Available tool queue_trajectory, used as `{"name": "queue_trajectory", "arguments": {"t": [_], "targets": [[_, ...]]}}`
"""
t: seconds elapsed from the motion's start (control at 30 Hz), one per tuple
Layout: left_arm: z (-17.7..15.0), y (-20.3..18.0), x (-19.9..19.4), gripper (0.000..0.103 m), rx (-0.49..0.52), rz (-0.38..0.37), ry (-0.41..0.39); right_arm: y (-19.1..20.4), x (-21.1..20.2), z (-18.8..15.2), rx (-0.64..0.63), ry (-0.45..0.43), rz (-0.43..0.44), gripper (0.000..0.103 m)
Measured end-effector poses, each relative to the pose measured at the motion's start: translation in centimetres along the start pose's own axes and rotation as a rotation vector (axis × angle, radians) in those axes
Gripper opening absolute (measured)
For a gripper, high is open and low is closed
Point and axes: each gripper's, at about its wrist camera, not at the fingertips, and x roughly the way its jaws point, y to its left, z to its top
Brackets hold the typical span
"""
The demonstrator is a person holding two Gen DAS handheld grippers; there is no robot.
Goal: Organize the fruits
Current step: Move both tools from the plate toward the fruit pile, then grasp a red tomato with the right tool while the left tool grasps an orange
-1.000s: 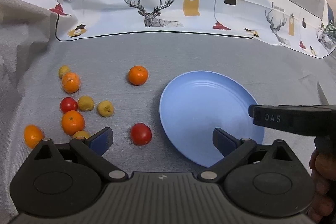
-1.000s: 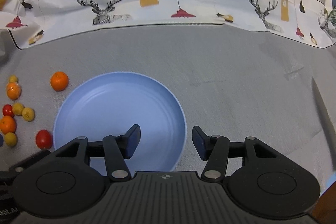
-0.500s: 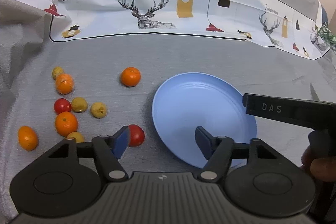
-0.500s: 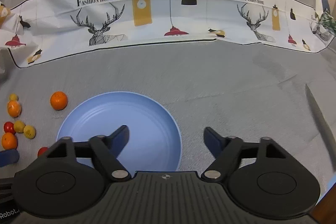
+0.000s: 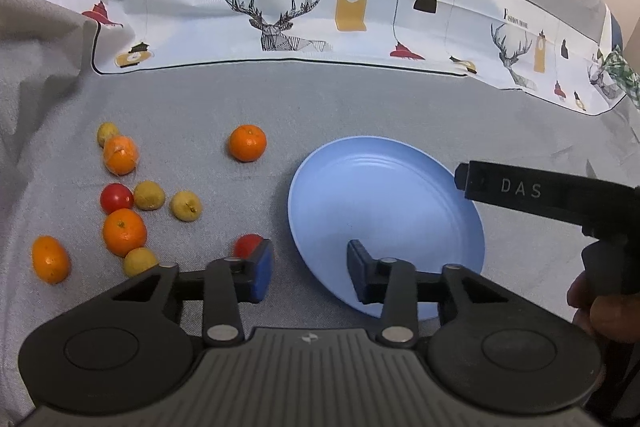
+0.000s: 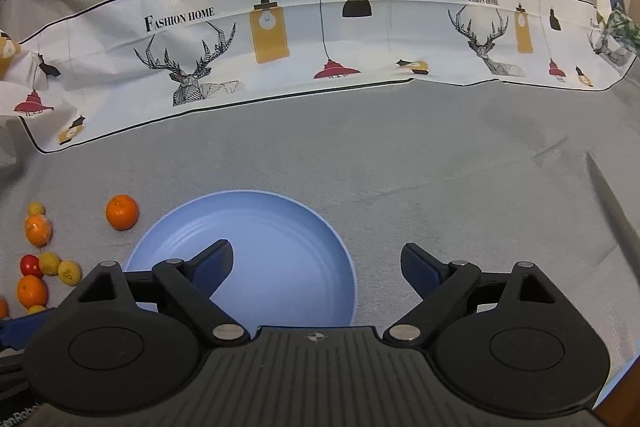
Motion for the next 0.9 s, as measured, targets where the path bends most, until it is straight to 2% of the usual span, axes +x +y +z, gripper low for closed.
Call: {"name": "queue_trajectory", "arguments": {"t": [0.1,0.2,0.37,0.5,0.57,0.6,0.63,0.7,0.73,0.77,0.9], "targets": [[0.1,0.1,0.0,0.031,0.001,-0.016,0.003,0.4,-0.2,0.1,-0.020,-0.009,0.003,0.086],[0.0,-0.1,-0.1,0.025,0.010,-0.032,0.004,0.7,-0.4,0.2,-0.032,-0.018,0.008,0.078],[0.0,-0.2,-0.2,0.025,0.018,-0.048,0.003,0.9,-0.5,0.1,-0.039,-0.018,0.024,0.059],[0.0,-0.1,-0.5,0.024,0.023,-0.047,-0.005,1.2,-0.7,0.1,-0.033,-0.022,0.061,0.049],[0.0,0.1,-0.9,0.021,0.032,-0.034,-0.018,1.6,-0.7,-0.1,-0.040,-0.029,0.093,0.040],[0.0,0.3,-1.1,0.015,0.038,-0.022,-0.029,2.0,-0.8,-0.2,-0.045,-0.035,0.108,0.038],[0.1,0.6,-1.4,0.009,0.040,-0.011,-0.037,2.3,-0.8,-0.3,-0.051,-0.043,0.122,0.032],[0.4,1.6,-2.0,0.003,0.038,0.009,-0.041,3.0,-1.3,-0.2,-0.066,-0.064,0.154,0.020],[0.8,2.2,-2.3,0.002,0.031,0.011,-0.041,3.3,-1.5,-0.1,-0.071,-0.072,0.171,0.012],[1.1,2.9,-2.8,0.002,0.023,0.014,-0.044,3.7,-1.7,0.0,-0.074,-0.081,0.192,0.008],[3.2,7.1,-4.4,0.002,0.027,0.079,-0.064,5.6,-2.4,0.2,-0.097,-0.107,0.273,0.008]]}}
